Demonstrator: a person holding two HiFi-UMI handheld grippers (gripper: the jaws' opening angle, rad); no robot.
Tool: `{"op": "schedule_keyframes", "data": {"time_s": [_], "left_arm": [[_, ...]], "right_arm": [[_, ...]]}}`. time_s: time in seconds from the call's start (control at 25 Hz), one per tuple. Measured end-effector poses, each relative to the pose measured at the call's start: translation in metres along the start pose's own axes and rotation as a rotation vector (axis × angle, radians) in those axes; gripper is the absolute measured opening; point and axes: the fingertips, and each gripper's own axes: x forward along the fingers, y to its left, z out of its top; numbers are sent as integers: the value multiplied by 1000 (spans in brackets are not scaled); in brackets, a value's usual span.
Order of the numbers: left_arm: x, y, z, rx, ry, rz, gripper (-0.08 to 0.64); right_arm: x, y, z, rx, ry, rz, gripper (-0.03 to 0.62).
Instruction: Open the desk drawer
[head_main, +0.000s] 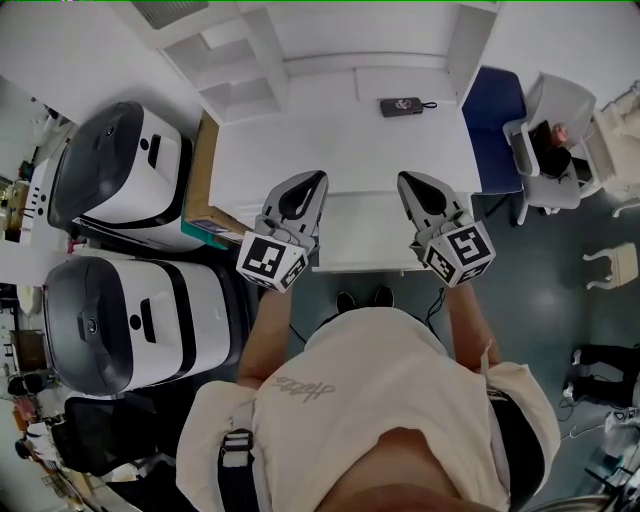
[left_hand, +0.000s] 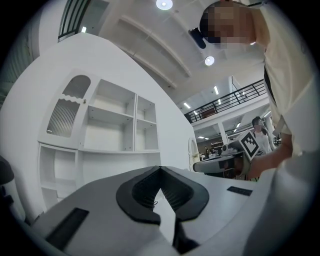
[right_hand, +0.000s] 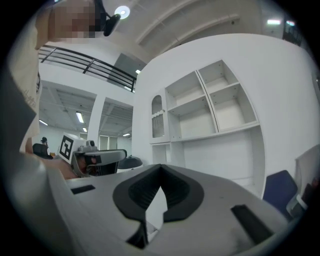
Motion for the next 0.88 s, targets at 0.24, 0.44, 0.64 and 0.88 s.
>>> {"op": "schedule_keyframes", "data": {"time_s": [0.24, 0.44, 0.64, 0.88], "left_arm": [[3, 1, -4, -20, 3, -10, 2], [6, 4, -9, -25, 8, -10, 2], [10, 3, -11, -30, 10, -21, 2], [14, 6, -12, -26, 12, -29, 2]], "right_arm": [[1, -3, 1, 11, 1, -7, -6], [4, -2, -2, -5, 11, -2, -6], [4, -6, -5, -2, 19, -5, -6], [9, -7, -7, 2, 17, 0, -6]]}}
